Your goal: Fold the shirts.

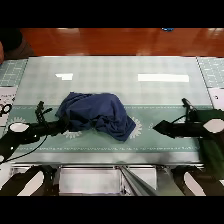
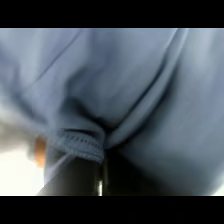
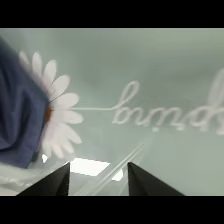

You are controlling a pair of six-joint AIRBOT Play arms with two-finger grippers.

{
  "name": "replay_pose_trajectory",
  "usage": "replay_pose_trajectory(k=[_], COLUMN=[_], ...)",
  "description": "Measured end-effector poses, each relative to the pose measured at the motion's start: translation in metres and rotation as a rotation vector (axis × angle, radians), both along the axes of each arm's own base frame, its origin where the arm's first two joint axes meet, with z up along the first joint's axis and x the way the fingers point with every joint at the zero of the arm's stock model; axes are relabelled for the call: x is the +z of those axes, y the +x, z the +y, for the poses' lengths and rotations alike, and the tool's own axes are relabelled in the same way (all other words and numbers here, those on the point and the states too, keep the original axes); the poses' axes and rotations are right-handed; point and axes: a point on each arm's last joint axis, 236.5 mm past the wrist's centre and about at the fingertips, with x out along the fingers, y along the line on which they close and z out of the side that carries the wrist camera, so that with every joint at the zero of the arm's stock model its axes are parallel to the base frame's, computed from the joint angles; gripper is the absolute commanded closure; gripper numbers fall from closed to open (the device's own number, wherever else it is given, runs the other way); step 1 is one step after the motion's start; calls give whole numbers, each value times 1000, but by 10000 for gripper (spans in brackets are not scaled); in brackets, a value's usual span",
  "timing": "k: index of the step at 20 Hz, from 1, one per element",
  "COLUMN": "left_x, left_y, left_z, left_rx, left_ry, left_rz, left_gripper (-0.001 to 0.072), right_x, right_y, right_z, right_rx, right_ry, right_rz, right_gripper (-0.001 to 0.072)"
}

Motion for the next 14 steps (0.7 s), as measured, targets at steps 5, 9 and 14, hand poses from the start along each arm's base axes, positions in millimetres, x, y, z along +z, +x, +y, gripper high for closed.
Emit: replay_pose_trajectory(k=[5, 9, 14], left_x=[12, 16, 17], left_y=[13, 12, 12], left_z=[-6, -9, -9], left_rx=[-79, -121, -133], left_ry=[12, 18, 20], left_rz=[-34, -39, -41], left_gripper=[688, 688, 688], right_x=[-19, -32, -39], right_y=[-12, -19, -12], right_z=[53, 89, 132], right_rx=[92, 106, 120], right_ry=[65, 116, 169], right_rz=[76, 125, 141], right_gripper=[296, 296, 296])
